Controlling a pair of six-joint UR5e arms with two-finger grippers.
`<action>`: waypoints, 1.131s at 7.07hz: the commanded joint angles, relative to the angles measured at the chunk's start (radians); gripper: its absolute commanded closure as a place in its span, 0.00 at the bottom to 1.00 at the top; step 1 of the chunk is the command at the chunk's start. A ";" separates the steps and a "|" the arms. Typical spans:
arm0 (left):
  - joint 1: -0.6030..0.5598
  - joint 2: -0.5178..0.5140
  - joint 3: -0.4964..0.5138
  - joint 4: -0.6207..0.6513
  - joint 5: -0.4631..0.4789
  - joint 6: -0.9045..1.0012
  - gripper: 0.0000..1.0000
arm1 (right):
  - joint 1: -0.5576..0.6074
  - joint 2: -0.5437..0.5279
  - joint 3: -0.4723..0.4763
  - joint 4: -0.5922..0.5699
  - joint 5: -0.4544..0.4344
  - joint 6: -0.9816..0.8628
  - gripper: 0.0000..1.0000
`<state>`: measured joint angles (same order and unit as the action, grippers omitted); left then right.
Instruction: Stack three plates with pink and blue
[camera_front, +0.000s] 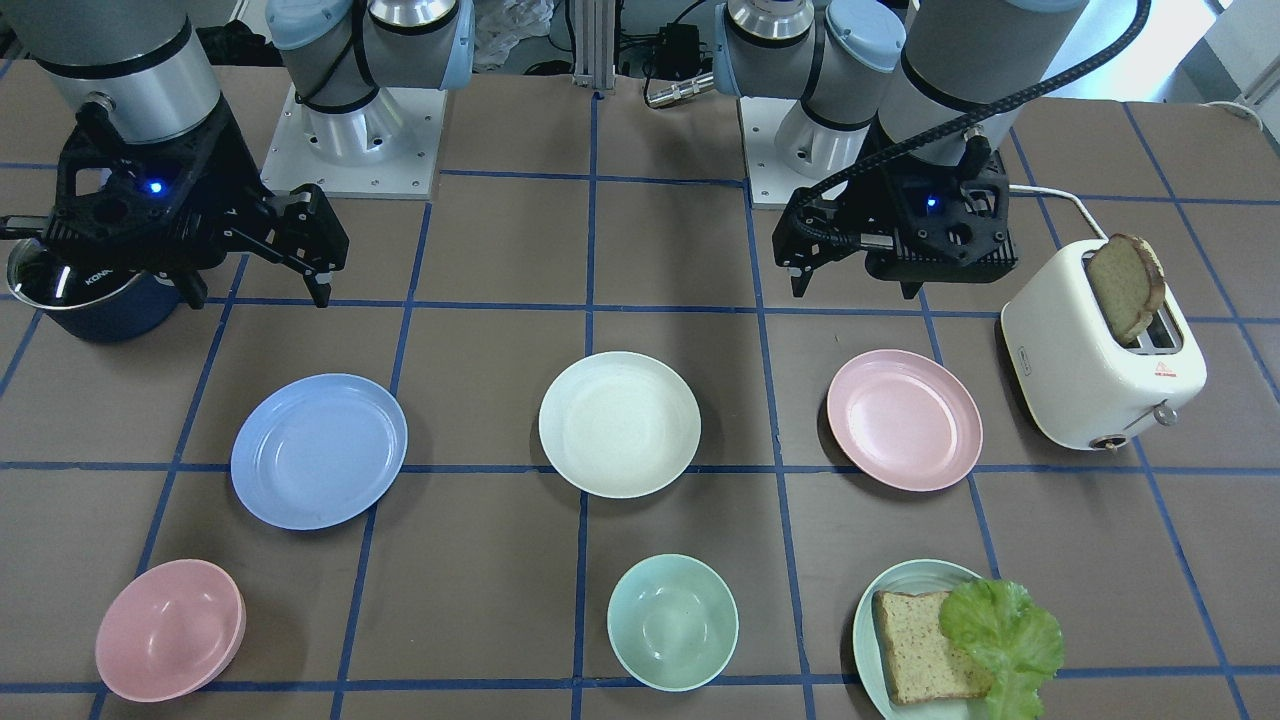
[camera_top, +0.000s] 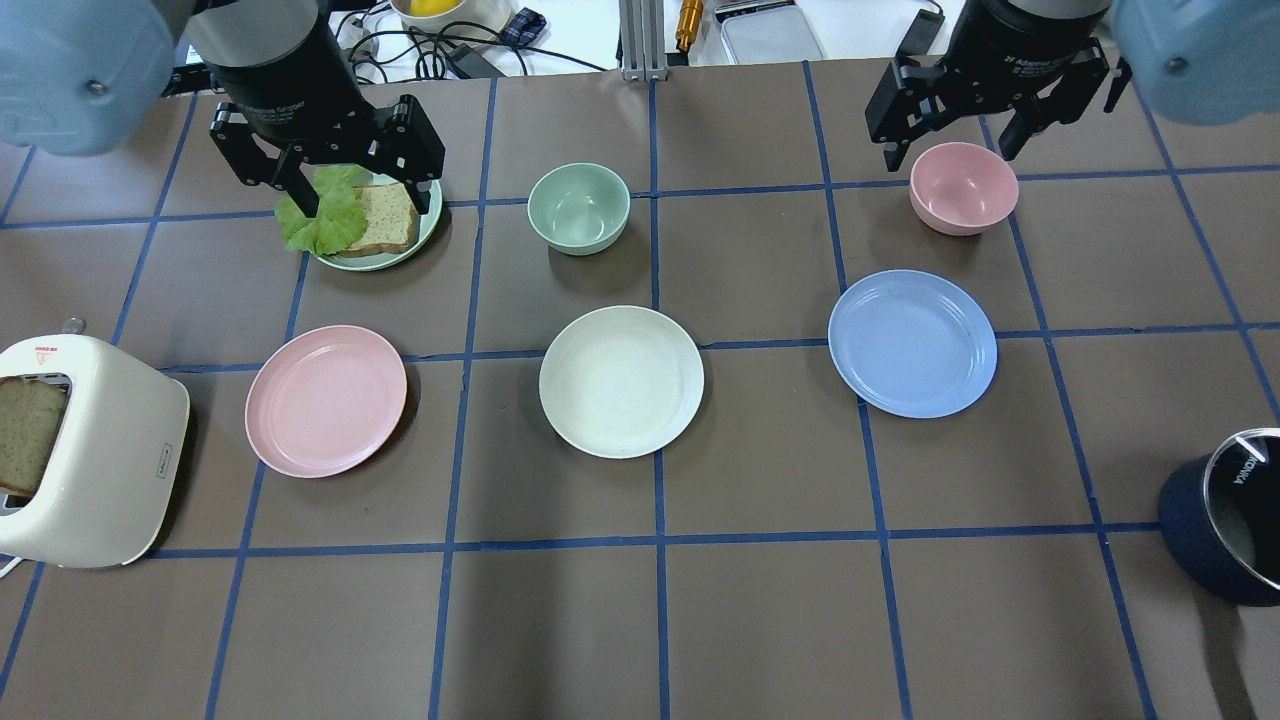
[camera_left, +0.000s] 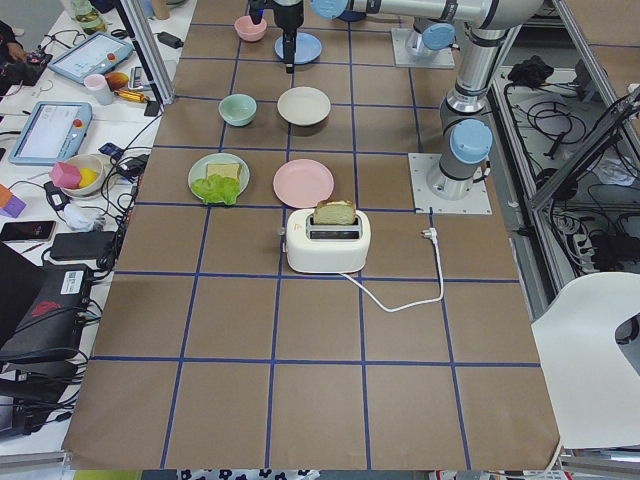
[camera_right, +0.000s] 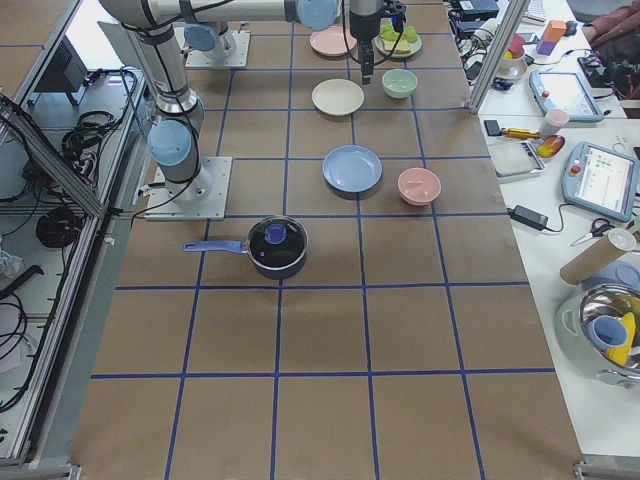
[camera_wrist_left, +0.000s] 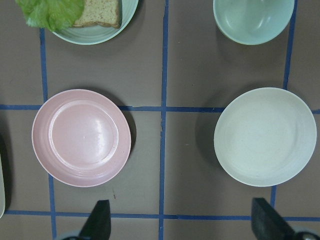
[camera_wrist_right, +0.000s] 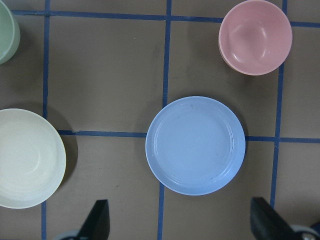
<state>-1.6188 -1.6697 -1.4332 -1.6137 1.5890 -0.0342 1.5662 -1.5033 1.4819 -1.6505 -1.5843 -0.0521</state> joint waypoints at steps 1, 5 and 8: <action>0.000 0.004 0.002 -0.003 0.000 0.004 0.00 | 0.000 0.000 0.000 0.001 0.000 0.000 0.00; 0.000 0.010 0.004 -0.006 0.000 -0.003 0.00 | 0.000 0.001 0.005 0.001 0.004 0.002 0.00; 0.004 0.015 0.010 -0.008 0.000 -0.004 0.00 | 0.000 0.002 0.006 0.001 0.004 0.000 0.00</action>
<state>-1.6160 -1.6563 -1.4257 -1.6209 1.5888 -0.0380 1.5662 -1.5019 1.4872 -1.6490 -1.5801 -0.0517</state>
